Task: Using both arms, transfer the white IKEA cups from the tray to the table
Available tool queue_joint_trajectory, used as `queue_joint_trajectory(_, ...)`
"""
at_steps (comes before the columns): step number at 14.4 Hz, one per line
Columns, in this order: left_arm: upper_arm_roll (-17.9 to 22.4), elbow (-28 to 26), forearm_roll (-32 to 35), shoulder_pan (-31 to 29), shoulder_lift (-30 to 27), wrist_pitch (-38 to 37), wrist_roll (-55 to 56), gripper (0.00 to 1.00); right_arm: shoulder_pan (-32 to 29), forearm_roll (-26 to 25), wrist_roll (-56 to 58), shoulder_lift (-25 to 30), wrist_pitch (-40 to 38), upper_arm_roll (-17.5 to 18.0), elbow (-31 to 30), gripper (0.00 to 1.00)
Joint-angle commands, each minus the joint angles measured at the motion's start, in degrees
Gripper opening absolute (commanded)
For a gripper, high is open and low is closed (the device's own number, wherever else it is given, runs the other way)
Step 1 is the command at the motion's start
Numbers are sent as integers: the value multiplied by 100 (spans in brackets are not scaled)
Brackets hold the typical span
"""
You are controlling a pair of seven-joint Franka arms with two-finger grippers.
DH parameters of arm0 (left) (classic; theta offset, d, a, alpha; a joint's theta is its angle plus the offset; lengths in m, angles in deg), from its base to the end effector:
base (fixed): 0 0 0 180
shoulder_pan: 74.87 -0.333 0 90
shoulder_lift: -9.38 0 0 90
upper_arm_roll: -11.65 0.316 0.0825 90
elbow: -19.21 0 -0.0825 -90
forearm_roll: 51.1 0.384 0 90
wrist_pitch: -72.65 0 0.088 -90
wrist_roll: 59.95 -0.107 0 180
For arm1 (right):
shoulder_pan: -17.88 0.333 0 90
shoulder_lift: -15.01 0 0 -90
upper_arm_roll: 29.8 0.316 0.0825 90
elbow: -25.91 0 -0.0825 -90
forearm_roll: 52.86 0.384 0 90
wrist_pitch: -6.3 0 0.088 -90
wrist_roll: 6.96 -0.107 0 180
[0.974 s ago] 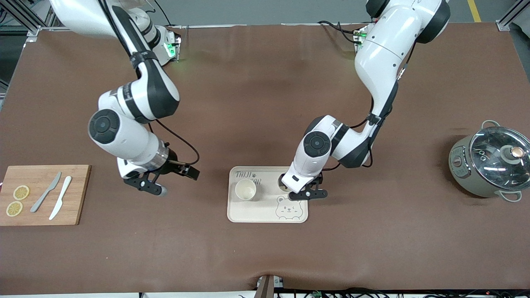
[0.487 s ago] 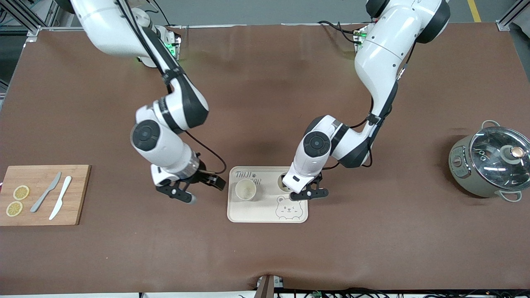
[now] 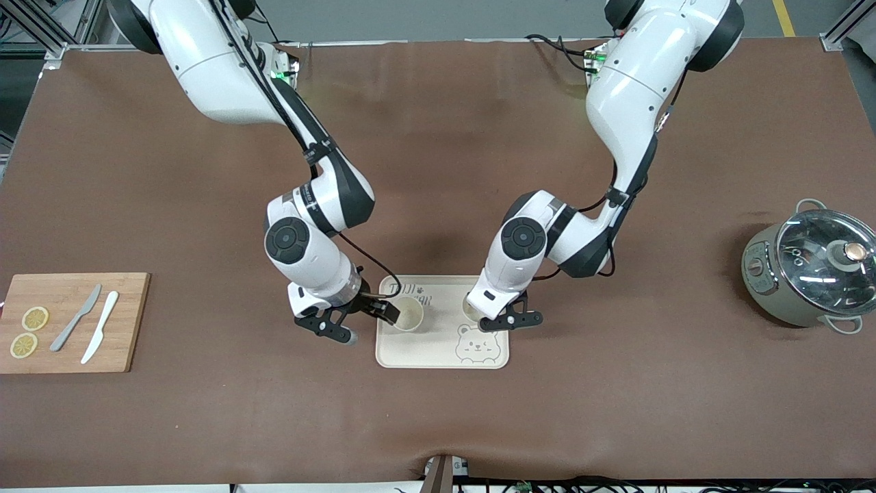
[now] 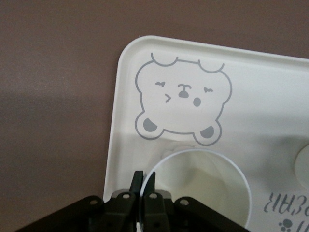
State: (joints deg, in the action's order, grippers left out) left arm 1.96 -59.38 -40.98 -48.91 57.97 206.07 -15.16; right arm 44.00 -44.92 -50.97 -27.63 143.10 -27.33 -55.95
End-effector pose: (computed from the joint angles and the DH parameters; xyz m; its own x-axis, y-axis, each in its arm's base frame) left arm 0.6252 -0.4098 0.2231 0.9889 0.1127 0.0971 0.1057 -0.9916 0.0748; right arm 0.6584 0.3525 0.2747 0.9274 -0.3710 0.0480 -0.3492 -0.9045 -0.2449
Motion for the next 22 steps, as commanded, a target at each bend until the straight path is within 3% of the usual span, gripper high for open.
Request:
queue_joint_trajectory(1, 20, -60, 140, 15, -182, -79, 170, 0, 104, -143, -117, -227, 40, -72, 197, 100)
queue_joint_trajectory(11, -33, -147, -193, -310, -1693, -2679, -768, 0, 315, -205, -126, -553, 409, -72, 197, 100)
queue_joint_trajectory(17, -41, -2079, -756, -1513, -3529, -2647, -2851, 0, 341, -267, -126, -632, 550, -72, 170, 100)
queue_joint_trajectory(19, -41, -2824, -766, -1803, -4021, -2017, -2941, 0, 341, -267, -126, -641, 559, -72, 179, 100)
queue_joint_trajectory(22, -50, -4072, -1309, -2225, -4725, -847, -3677, 0, 341, -275, -117, -676, 603, -72, 179, 100)
